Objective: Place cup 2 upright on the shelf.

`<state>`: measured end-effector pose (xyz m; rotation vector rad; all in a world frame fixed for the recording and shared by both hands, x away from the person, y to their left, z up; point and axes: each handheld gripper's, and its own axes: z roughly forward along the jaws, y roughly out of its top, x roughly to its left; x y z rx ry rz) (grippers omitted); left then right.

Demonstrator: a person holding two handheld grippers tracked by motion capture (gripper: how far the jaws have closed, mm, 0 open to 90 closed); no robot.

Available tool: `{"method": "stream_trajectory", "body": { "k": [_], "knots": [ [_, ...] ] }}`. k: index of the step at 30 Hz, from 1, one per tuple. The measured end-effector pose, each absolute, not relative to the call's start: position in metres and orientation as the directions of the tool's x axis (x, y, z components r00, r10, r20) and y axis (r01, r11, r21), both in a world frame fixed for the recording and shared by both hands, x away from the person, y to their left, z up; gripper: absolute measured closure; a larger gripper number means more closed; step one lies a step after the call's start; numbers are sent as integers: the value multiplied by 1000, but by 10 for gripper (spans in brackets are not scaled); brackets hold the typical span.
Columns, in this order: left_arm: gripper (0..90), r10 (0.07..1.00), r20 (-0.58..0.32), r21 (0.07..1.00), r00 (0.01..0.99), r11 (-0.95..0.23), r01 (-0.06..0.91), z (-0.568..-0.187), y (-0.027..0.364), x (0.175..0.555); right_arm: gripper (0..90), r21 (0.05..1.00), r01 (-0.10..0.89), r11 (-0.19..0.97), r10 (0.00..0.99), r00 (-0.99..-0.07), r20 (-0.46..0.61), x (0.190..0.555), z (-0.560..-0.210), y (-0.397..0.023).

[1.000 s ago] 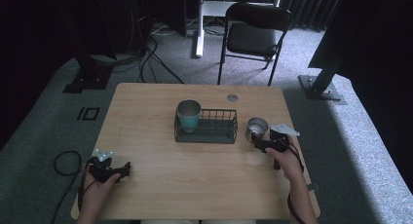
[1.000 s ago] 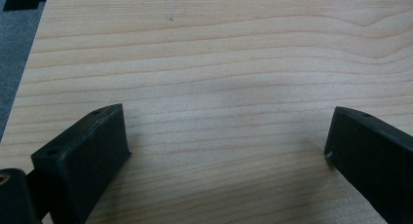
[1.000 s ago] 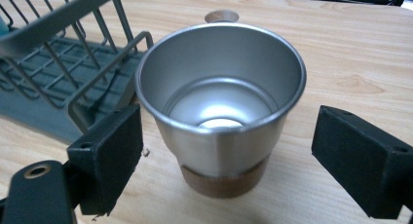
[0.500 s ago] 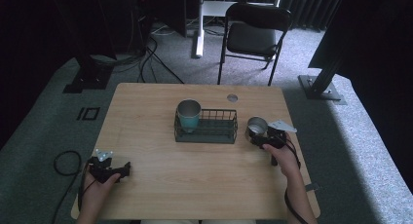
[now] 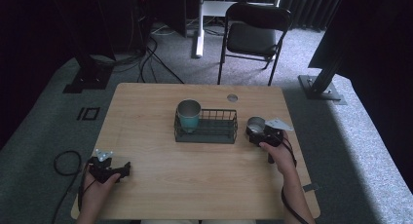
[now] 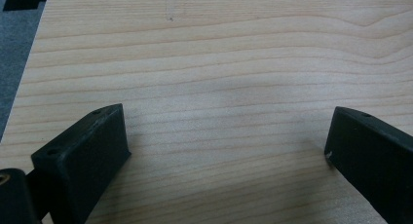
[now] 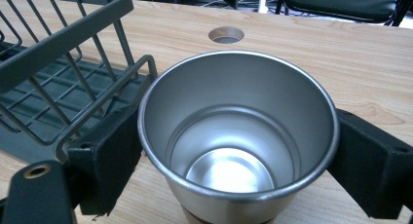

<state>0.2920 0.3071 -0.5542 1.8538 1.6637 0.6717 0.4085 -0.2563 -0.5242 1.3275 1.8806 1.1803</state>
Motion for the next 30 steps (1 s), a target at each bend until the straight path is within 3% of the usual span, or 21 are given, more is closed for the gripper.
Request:
{"method": "stream_trajectory", "body": {
  "k": [30],
  "knots": [
    [27,994,2,693,107,-79,717,-554,307,292,131,875,461,150,938,-345,21,411,-509,-260]
  ]
}}
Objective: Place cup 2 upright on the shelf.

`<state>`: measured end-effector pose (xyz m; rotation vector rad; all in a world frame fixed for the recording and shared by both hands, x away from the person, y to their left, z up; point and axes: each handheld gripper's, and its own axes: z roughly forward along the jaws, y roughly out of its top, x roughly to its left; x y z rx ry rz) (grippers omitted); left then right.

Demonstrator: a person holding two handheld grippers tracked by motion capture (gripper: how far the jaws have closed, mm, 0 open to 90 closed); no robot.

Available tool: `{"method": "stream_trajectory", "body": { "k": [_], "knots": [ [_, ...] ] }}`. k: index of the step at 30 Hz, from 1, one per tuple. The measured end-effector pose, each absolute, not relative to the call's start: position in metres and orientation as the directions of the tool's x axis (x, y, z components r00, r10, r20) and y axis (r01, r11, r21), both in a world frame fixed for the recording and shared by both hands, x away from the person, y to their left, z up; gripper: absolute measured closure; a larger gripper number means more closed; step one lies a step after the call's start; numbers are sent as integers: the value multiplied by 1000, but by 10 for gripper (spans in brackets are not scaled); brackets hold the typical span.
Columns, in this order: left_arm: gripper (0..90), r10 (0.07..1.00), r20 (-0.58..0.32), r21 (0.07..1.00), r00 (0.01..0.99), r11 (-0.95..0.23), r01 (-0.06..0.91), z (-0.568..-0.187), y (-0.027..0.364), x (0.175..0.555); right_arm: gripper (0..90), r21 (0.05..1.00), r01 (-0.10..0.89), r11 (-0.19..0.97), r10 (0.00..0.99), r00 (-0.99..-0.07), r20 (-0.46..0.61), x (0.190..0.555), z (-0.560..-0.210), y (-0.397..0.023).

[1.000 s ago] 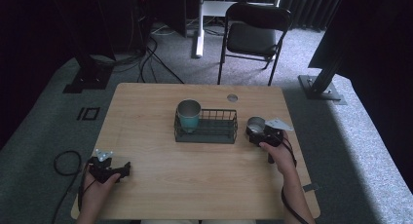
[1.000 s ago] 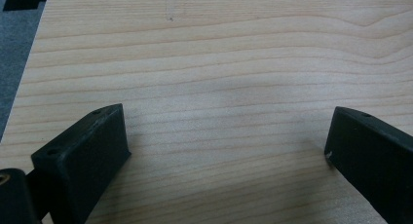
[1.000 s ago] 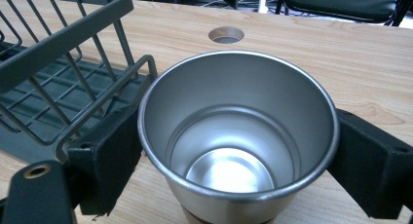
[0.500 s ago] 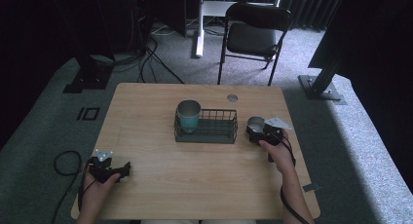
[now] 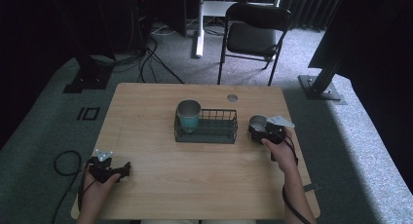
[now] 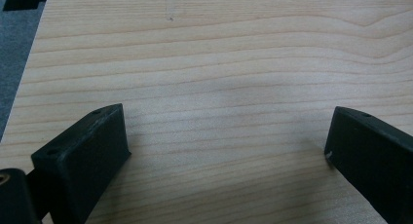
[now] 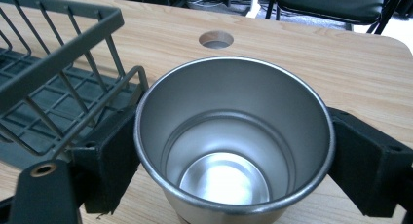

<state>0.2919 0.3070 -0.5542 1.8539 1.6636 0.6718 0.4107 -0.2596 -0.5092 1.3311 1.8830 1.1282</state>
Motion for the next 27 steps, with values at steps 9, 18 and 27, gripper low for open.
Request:
{"method": "stream_trajectory", "body": {
  "k": [9,18,27],
  "knots": [
    [26,994,2,693,107,-78,717,-554,307,292,132,883,448,139,939,-343,26,410,-494,-265],
    [26,994,3,692,108,-80,717,-554,307,292,132,895,422,144,936,-351,15,410,-472,-264],
    [27,994,2,693,107,-79,717,-554,307,292,132,899,407,162,927,-376,3,411,-457,-260]
  ]
}}
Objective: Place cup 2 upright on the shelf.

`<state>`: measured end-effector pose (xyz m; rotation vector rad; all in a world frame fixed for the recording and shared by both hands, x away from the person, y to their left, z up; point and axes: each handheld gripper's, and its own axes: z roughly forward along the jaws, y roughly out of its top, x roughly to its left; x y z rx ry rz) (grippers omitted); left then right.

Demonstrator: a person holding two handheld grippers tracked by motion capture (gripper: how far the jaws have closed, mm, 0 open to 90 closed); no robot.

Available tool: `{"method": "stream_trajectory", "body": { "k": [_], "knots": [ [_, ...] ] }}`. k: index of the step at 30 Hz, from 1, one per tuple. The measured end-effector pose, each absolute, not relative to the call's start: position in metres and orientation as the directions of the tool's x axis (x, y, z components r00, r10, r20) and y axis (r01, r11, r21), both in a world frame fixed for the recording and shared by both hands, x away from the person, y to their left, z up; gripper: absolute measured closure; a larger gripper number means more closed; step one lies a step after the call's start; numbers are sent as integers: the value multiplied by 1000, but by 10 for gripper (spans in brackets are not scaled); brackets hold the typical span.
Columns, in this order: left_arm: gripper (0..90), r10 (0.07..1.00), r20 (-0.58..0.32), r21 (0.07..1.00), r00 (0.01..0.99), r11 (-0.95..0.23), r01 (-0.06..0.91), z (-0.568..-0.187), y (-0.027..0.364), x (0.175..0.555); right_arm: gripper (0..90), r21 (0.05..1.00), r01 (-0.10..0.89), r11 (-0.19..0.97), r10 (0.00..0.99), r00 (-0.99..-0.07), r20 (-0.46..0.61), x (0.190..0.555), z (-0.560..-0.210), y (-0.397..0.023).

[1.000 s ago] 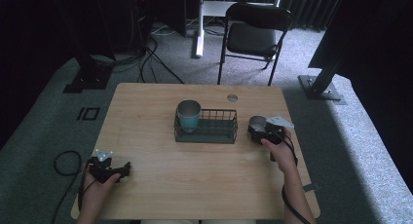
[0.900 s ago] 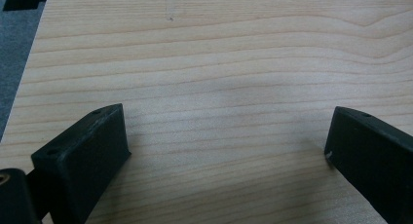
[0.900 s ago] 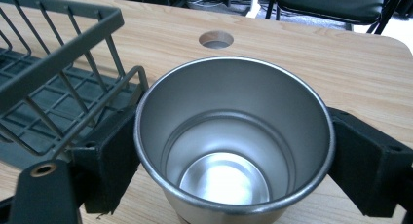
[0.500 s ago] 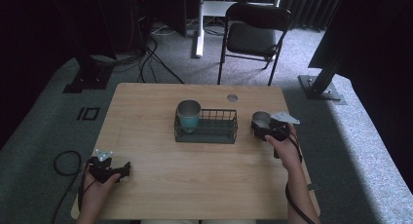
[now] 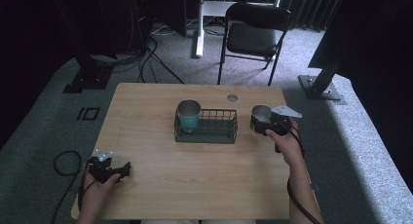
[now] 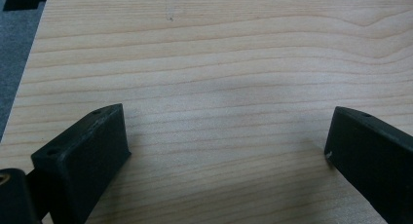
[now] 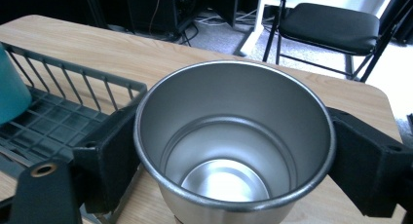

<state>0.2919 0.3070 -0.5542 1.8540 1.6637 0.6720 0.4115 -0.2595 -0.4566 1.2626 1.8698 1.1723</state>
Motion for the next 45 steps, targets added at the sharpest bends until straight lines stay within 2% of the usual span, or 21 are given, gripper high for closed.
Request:
{"method": "stream_trajectory", "body": {
  "k": [16,31,45],
  "knots": [
    [26,994,2,693,107,-79,717,-554,307,292,133,910,371,185,908,-419,-14,416,-425,-243],
    [27,994,2,693,107,-79,717,-554,307,292,133,923,323,210,868,-496,-24,420,-397,-208],
    [27,994,2,693,107,-79,717,-554,307,292,133,923,312,226,834,-551,-18,423,-394,-179]
  ]
}}
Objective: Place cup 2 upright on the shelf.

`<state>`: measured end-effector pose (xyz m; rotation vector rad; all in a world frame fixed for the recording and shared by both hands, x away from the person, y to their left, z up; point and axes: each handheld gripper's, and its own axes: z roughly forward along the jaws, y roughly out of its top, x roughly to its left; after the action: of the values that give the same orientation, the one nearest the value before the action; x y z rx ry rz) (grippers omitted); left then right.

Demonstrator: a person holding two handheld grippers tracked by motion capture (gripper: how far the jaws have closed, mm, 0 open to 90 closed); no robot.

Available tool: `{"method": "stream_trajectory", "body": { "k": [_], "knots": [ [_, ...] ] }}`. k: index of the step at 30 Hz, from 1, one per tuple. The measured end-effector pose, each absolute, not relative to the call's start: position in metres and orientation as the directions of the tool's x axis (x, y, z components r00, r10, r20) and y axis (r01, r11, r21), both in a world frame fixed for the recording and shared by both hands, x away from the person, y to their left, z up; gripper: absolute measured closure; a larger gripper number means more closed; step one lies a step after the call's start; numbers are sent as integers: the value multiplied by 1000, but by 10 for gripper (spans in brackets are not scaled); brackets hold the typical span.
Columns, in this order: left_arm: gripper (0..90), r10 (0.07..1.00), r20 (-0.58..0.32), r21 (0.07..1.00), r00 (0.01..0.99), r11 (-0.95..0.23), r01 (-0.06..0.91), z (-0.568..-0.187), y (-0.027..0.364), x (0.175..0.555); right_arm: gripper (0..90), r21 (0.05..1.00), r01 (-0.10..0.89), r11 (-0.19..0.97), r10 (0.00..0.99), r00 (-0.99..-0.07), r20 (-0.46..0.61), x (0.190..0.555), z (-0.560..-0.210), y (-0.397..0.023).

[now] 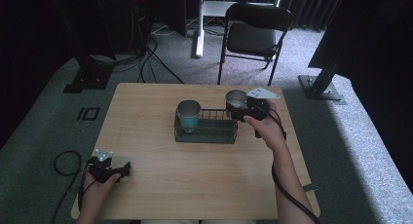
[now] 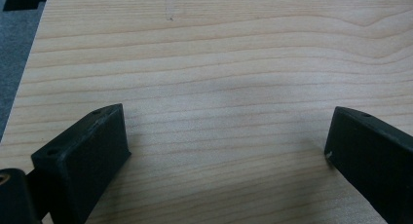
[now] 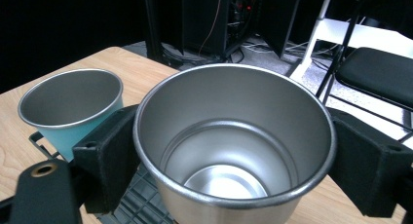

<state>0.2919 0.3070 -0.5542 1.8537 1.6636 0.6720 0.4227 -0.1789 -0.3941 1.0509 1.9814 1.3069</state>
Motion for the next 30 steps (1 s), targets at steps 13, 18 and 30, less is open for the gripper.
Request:
{"method": "stream_trajectory", "body": {
  "k": [13,18,30],
  "knots": [
    [27,994,3,692,108,-80,717,-554,307,292,133,919,305,249,801,-599,-18,425,-402,-153],
    [27,994,2,693,107,-79,717,-554,307,292,133,915,311,258,791,-612,-15,427,-411,-146],
    [27,994,2,692,108,-79,717,-554,307,292,133,910,333,245,782,-623,18,431,-428,-134]
  ]
}}
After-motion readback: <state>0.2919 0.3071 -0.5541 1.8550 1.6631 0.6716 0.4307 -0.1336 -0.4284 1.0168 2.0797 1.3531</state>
